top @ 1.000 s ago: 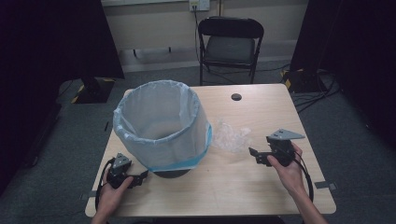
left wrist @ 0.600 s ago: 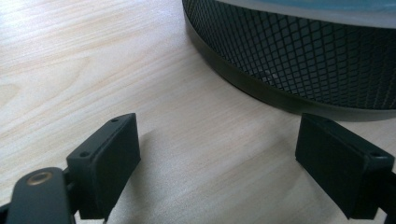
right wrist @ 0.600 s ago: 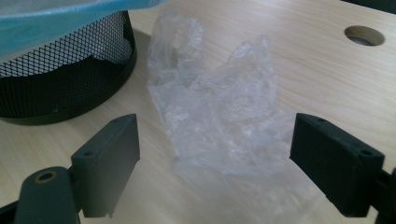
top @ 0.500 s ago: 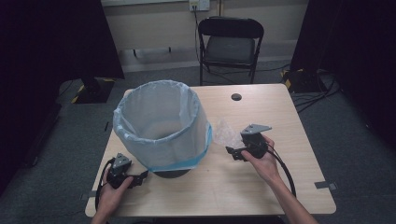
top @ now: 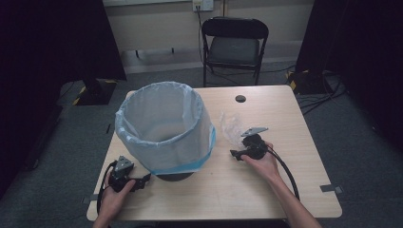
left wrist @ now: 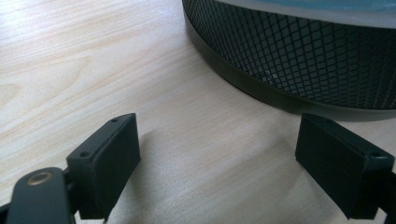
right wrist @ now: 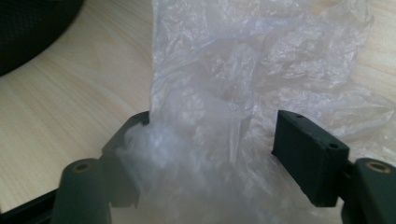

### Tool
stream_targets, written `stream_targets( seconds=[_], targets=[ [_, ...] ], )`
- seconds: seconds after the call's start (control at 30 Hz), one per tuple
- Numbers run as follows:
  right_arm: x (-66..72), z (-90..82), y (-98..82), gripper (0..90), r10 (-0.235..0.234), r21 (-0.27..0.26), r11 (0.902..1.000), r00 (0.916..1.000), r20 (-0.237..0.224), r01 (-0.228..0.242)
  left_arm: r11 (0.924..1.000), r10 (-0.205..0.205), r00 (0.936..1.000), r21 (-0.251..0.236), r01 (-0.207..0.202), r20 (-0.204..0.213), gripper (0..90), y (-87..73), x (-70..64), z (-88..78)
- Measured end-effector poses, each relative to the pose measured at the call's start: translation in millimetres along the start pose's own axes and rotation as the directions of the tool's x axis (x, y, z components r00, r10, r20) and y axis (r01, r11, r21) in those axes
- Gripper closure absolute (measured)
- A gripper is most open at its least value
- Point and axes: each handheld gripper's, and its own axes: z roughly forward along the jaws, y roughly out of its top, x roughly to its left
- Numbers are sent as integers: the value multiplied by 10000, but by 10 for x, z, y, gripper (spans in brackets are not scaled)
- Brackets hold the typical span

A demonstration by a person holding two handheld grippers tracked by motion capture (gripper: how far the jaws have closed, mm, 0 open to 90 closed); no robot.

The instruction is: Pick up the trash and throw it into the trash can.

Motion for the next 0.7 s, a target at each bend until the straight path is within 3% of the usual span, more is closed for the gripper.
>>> stream_targets(
  seconds=[0.07,0.1,0.13,0.2,0.33,0.43,0.7],
  targets=[
    [-21,-3,-13,418,179,-232,9996,9998,-48,-180,10000,-3,10000,-2,3,0,133,0,0,0],
    [-21,-3,-13,418,179,-232,9996,9998,-48,-180,10000,-1,10000,-1,1,0,133,0,0,0],
    [-47,-17,-20,540,381,-466,9982,9992,-93,-384,10000,0,10000,1,0,1,133,0,0,0],
    [-58,-28,-22,665,507,-423,9978,9987,-21,-507,10000,-1,10000,-1,1,1,133,0,0,0],
    [-67,-67,-13,836,618,-695,9957,9981,-10,-617,10000,-3,10000,-2,3,-2,133,0,0,0],
    [-50,-112,7,899,581,-879,9944,9983,-38,-582,10000,-2,10000,-1,2,0,133,0,0,0],
    [-56,-247,47,900,750,-1450,9864,9969,-248,-778,10000,0,10000,0,0,0,133,0,0,0]
  ],
)
